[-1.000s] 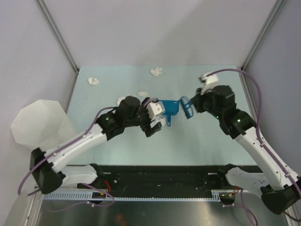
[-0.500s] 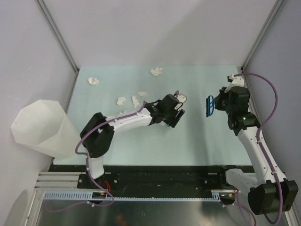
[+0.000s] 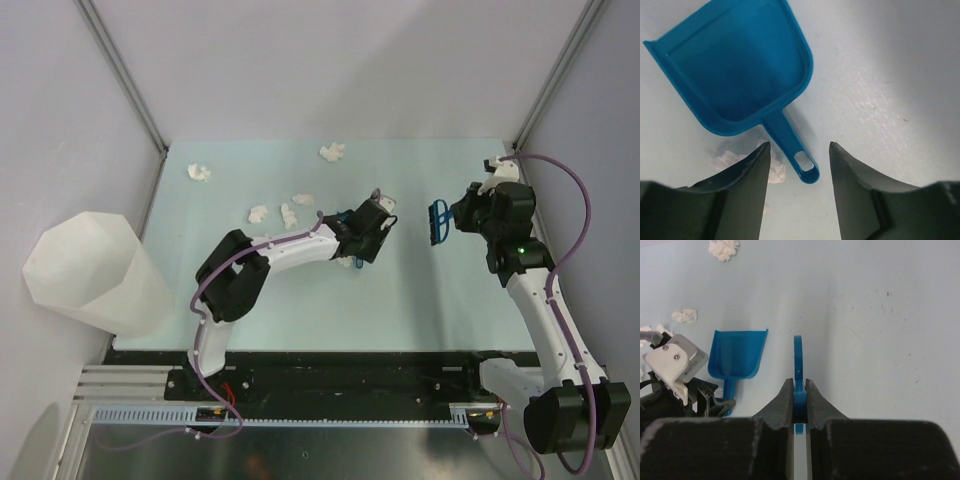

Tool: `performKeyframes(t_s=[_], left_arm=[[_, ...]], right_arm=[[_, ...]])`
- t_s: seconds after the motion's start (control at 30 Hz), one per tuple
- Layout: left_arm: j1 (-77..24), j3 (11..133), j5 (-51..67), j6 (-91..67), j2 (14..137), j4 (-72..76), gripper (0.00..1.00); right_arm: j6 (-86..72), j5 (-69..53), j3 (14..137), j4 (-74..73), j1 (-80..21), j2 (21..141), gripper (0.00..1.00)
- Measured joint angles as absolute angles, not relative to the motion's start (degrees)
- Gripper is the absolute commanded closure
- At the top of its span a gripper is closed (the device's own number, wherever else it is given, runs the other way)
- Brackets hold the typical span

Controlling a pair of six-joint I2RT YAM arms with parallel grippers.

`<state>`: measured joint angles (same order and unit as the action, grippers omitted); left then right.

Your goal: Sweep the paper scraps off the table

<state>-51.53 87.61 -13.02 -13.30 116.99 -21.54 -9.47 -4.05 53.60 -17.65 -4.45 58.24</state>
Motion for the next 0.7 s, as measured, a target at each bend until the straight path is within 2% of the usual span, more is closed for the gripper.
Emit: performKeyframes(t_s=[0.7], left_arm=[[-48.77, 87.55, -9.5, -17.52, 119.79, -22.02, 0.41]], right_arm=[[-9.47, -8.99, 53.54, -16.97, -3.46, 58.76, 1.0]])
